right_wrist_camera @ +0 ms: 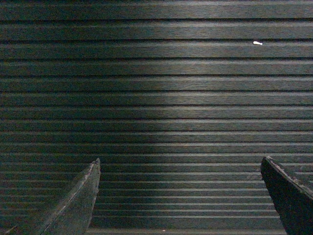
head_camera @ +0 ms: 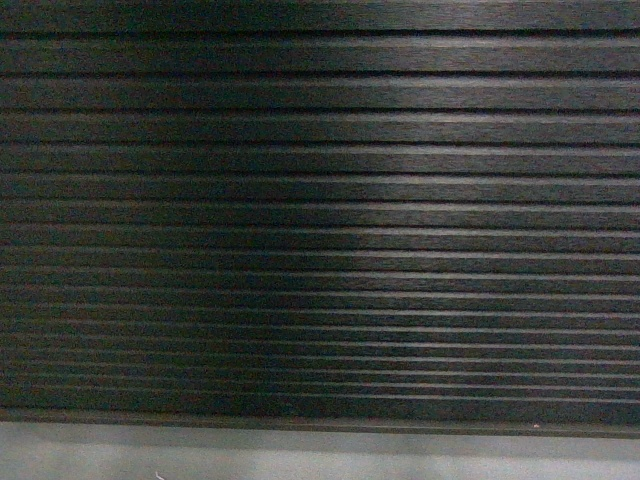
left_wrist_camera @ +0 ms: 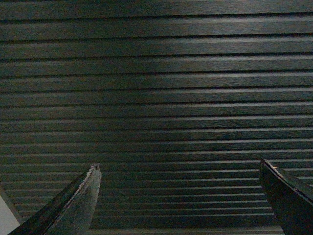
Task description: Place dark red mango on scale at checkout
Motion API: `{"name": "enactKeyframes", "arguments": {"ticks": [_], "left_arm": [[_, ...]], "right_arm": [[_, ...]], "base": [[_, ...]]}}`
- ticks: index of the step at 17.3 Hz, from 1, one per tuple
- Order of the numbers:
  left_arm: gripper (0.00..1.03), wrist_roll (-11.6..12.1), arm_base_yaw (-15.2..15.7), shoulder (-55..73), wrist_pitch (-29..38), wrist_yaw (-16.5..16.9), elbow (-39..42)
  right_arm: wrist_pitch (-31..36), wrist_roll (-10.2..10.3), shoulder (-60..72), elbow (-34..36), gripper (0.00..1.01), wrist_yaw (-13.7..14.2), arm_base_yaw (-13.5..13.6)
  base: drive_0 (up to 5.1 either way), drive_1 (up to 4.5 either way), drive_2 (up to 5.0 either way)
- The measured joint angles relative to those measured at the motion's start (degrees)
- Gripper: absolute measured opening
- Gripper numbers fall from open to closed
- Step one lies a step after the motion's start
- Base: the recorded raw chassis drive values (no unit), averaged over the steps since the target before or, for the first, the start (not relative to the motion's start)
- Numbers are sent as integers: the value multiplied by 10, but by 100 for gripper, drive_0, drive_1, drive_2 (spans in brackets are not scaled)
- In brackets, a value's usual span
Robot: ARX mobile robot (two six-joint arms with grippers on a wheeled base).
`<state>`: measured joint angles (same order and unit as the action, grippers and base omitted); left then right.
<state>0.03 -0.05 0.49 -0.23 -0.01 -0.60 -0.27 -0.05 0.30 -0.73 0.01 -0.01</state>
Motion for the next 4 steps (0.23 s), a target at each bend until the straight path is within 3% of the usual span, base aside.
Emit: {"name": "enactKeyframes", "arguments": {"ticks": [4], "left_arm": [[98,0,0,0,0,0,0]], "right_arm": [[0,0,0,0,98,0,0]], "base": [[0,0,0]]}}
